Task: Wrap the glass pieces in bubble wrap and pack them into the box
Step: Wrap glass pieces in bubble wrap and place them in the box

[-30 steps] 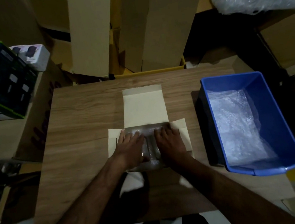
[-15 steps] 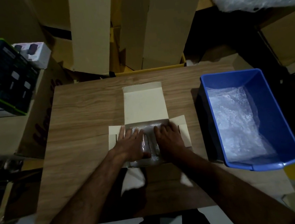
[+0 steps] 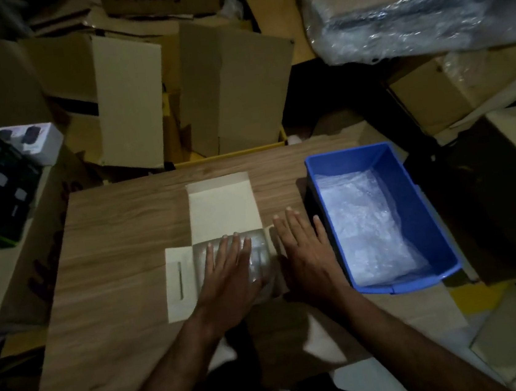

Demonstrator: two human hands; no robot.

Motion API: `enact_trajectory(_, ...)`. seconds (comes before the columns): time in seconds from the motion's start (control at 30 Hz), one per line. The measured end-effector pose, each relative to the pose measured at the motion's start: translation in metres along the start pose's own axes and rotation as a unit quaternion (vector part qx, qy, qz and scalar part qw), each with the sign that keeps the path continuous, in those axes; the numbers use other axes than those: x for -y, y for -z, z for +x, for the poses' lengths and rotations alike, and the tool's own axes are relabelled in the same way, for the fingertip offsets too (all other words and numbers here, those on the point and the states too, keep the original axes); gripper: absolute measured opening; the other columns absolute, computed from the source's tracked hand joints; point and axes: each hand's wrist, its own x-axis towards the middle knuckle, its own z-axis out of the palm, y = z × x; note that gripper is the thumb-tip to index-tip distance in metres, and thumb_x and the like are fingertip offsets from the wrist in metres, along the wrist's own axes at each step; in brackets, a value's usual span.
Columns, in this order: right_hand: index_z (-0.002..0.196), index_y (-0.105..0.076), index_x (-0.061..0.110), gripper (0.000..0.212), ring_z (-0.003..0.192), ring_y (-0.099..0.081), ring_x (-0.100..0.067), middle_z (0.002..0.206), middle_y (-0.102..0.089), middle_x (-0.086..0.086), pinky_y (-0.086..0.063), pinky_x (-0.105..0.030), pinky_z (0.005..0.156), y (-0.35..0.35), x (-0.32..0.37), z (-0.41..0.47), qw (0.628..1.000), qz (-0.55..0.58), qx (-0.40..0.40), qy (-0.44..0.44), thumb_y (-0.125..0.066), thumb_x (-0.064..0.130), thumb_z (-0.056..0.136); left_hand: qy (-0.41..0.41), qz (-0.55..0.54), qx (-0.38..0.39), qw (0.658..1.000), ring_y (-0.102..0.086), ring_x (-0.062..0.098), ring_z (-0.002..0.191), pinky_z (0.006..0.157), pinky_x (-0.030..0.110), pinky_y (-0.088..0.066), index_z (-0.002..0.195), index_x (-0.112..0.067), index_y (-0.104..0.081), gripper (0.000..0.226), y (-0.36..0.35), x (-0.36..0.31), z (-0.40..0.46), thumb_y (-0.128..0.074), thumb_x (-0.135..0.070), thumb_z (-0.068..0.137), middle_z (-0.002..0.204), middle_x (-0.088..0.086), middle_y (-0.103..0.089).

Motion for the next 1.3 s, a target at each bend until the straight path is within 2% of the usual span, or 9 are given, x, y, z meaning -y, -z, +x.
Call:
enact_trajectory(0.13, 0.161, -0.02, 0.013, 0.073, 0.156, -0.017, -0.029, 0.168, -0.016, -0.016, -0.005, -0.05, 0.126, 0.021, -0.045, -0.02, 0.996, 0.012, -0.026, -0.086, -0.052, 0.03, 0.097, -0.001, -0.007, -0.037, 0.999, -0.019, 0.033, 0.155, 0.125, 0.053, -0.005, 0.159, -0.014, -0.03, 0.075, 0.003, -0.06, 0.033, -0.042, -0.056, 0.098, 0.166, 0.014, -0.024)
enact_trajectory(0.27, 0.162, -0.015, 0.017, 0.074, 0.157, -0.013, -0.029, 0.169, -0.011, -0.015, -0.008, -0.045, 0.126, 0.028, -0.1, -0.049, 0.991, 0.01, -0.017, -0.133, -0.05, 0.032, 0.099, -0.04, -0.04, -0.053, 0.997, -0.028, 0.038, 0.151, 0.123, 0.057, -0.021, 0.154, -0.009, -0.041, 0.071, 0.002, -0.119, 0.059, -0.033, -0.051, 0.098, 0.162, 0.02, -0.031)
enact_trajectory(0.5, 0.162, -0.01, 0.019, 0.091, 0.155, -0.018, -0.027, 0.17, -0.007, -0.015, -0.027, -0.036, 0.121, 0.009, -0.186, -0.067, 0.981, 0.002, 0.137, -0.137, -0.065, 0.041, 0.092, -0.056, -0.021, -0.051, 0.997, -0.046, 0.048, 0.137, 0.106, 0.063, -0.045, 0.14, -0.003, -0.058, 0.074, -0.016, -0.189, 0.096, -0.085, -0.033, 0.078, 0.15, 0.032, -0.043)
enact_trajectory(0.57, 0.162, -0.011, 0.018, 0.1, 0.154, -0.021, -0.028, 0.169, -0.008, -0.016, -0.031, -0.038, 0.118, 0.001, -0.204, -0.062, 0.973, 0.004, 0.186, -0.139, -0.073, 0.039, 0.087, -0.033, -0.005, -0.025, 0.999, -0.033, 0.048, 0.145, 0.115, 0.062, -0.035, 0.148, -0.005, -0.048, 0.076, -0.026, -0.191, 0.103, -0.078, -0.034, 0.085, 0.159, 0.032, -0.026)
enact_trajectory(0.67, 0.162, -0.011, 0.018, 0.104, 0.154, -0.02, -0.03, 0.168, -0.008, -0.016, -0.033, -0.039, 0.118, -0.013, -0.224, -0.046, 0.961, -0.012, 0.244, -0.127, -0.078, 0.033, 0.084, 0.006, 0.008, 0.033, 0.999, 0.006, 0.038, 0.156, 0.125, 0.051, -0.005, 0.162, -0.019, -0.015, 0.074, -0.046, -0.188, 0.112, -0.05, -0.037, 0.1, 0.165, 0.018, 0.02)
enact_trajectory(0.77, 0.161, -0.017, 0.016, 0.076, 0.152, -0.023, -0.033, 0.168, -0.012, -0.019, -0.038, -0.045, 0.112, -0.023, -0.235, -0.03, 0.957, -0.034, 0.275, -0.089, -0.059, 0.021, 0.098, 0.004, 0.001, 0.029, 1.0, 0.012, 0.036, 0.156, 0.125, 0.05, -0.002, 0.163, -0.02, -0.014, 0.074, -0.053, -0.186, 0.113, -0.049, -0.03, 0.098, 0.166, 0.016, 0.022)
enact_trajectory(0.83, 0.156, -0.032, 0.016, 0.054, 0.147, -0.033, -0.033, 0.165, -0.021, -0.019, -0.043, -0.045, 0.107, -0.028, -0.241, -0.025, 0.961, -0.019, 0.26, -0.088, -0.044, 0.017, 0.104, -0.005, -0.013, 0.029, 0.999, 0.013, 0.037, 0.155, 0.125, 0.05, -0.001, 0.162, -0.018, -0.019, 0.074, -0.054, -0.184, 0.113, -0.052, -0.025, 0.096, 0.167, 0.017, 0.017)
enact_trajectory(0.93, 0.148, -0.047, 0.019, 0.044, 0.142, -0.041, -0.029, 0.162, -0.032, -0.012, -0.044, -0.041, 0.106, -0.03, -0.243, -0.024, 0.974, 0.012, 0.207, -0.096, -0.038, 0.022, 0.106, -0.006, -0.031, 0.029, 0.999, 0.015, 0.037, 0.154, 0.123, 0.049, 0.004, 0.162, -0.018, -0.021, 0.074, -0.055, -0.181, 0.112, -0.053, -0.021, 0.095, 0.168, 0.017, 0.015)
enact_trajectory(1.3, 0.154, -0.042, 0.012, 0.055, 0.15, -0.033, -0.03, 0.163, -0.032, -0.016, -0.031, -0.034, 0.119, 0.002, -0.25, -0.042, 0.987, 0.134, 0.084, -0.034, -0.05, 0.021, 0.101, 0.0, -0.07, 0.053, 0.996, 0.024, 0.032, 0.153, 0.123, 0.044, 0.011, 0.163, -0.023, -0.009, 0.076, -0.045, -0.187, 0.112, -0.05, -0.018, 0.099, 0.166, 0.012, 0.026)
